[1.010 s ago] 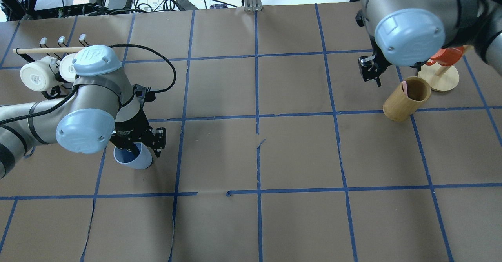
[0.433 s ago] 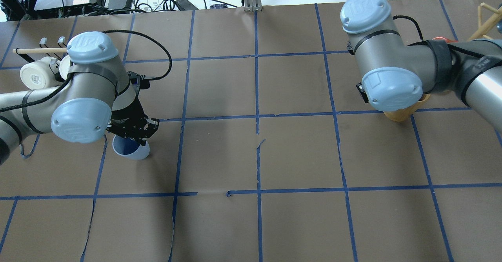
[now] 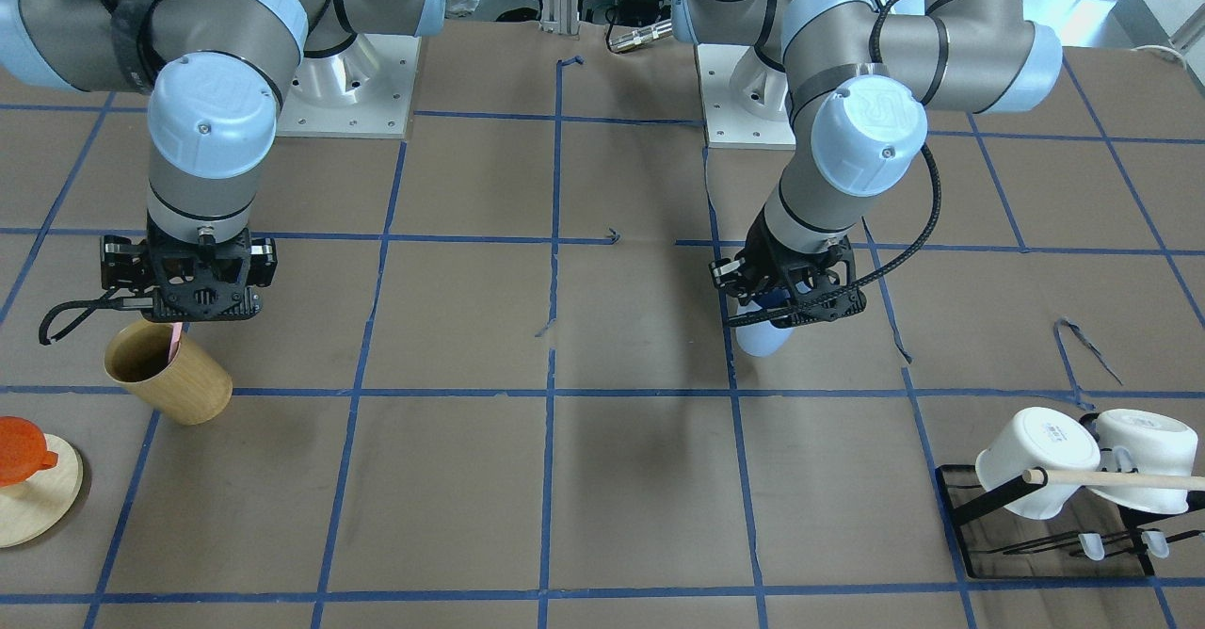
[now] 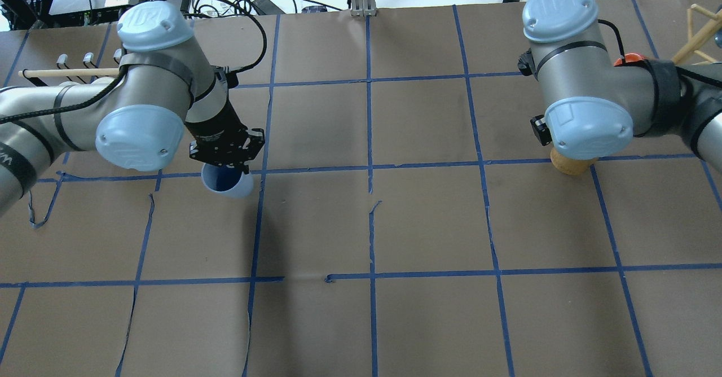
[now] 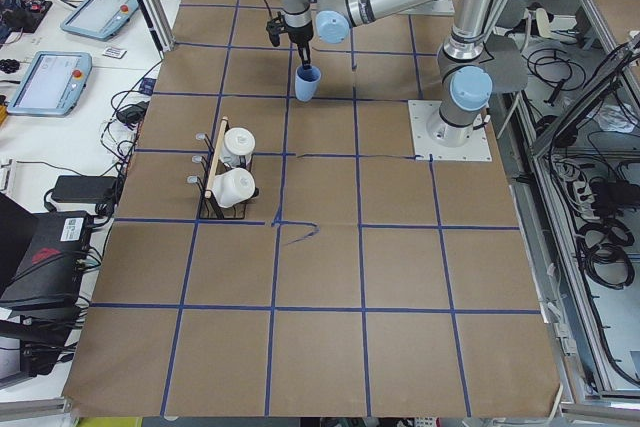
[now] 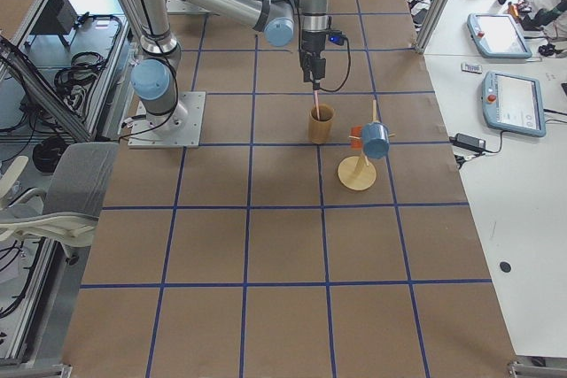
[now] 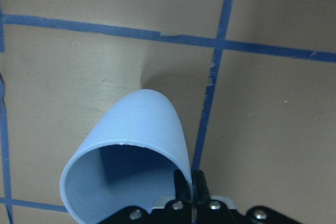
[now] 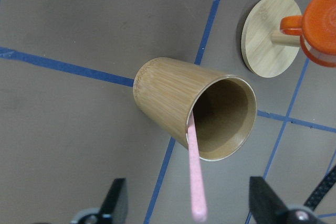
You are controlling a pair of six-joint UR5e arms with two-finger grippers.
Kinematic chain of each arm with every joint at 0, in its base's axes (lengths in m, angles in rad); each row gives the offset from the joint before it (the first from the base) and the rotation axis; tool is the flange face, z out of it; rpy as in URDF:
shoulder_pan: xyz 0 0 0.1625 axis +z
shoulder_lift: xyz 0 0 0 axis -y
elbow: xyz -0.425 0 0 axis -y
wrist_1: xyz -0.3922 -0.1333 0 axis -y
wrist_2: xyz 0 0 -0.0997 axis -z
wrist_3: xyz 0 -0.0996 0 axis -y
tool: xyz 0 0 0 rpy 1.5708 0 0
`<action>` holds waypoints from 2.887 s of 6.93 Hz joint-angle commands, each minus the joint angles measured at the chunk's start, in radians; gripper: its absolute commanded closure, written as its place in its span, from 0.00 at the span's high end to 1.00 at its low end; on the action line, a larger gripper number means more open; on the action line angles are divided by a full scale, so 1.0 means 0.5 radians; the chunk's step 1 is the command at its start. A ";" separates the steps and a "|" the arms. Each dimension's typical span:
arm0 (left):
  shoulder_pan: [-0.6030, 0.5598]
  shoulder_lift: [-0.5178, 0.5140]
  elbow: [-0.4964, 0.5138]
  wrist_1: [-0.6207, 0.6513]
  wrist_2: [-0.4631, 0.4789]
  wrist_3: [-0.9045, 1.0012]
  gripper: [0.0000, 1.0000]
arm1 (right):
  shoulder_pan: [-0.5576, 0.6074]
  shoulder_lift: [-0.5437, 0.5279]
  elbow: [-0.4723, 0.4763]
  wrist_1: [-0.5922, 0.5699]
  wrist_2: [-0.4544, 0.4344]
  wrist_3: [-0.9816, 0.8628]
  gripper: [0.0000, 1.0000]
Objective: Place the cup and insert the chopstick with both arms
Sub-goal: 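Carry the blue cup farther away with left gripper while right gripper lifts chopstick, then release the blue cup with left gripper while right gripper carries chopstick toward it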
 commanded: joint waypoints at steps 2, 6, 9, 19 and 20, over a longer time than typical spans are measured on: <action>-0.335 -0.408 0.623 0.025 -0.088 -0.382 0.00 | -0.116 -0.012 0.004 -0.042 0.087 -0.115 0.47; -0.406 -0.970 1.299 0.099 -0.186 -0.379 0.00 | -0.119 -0.009 -0.023 -0.049 0.191 -0.118 0.46; -0.498 -1.124 1.411 0.075 -0.174 -0.352 0.00 | -0.116 -0.012 -0.026 -0.064 0.188 -0.124 0.22; -0.272 -0.249 1.292 -0.980 -0.150 -0.024 0.96 | -0.098 -0.006 -1.043 0.959 0.484 -0.125 0.05; -0.259 -0.025 1.134 -0.984 -0.113 0.010 0.97 | -0.098 0.009 -1.081 0.985 0.677 -0.055 0.05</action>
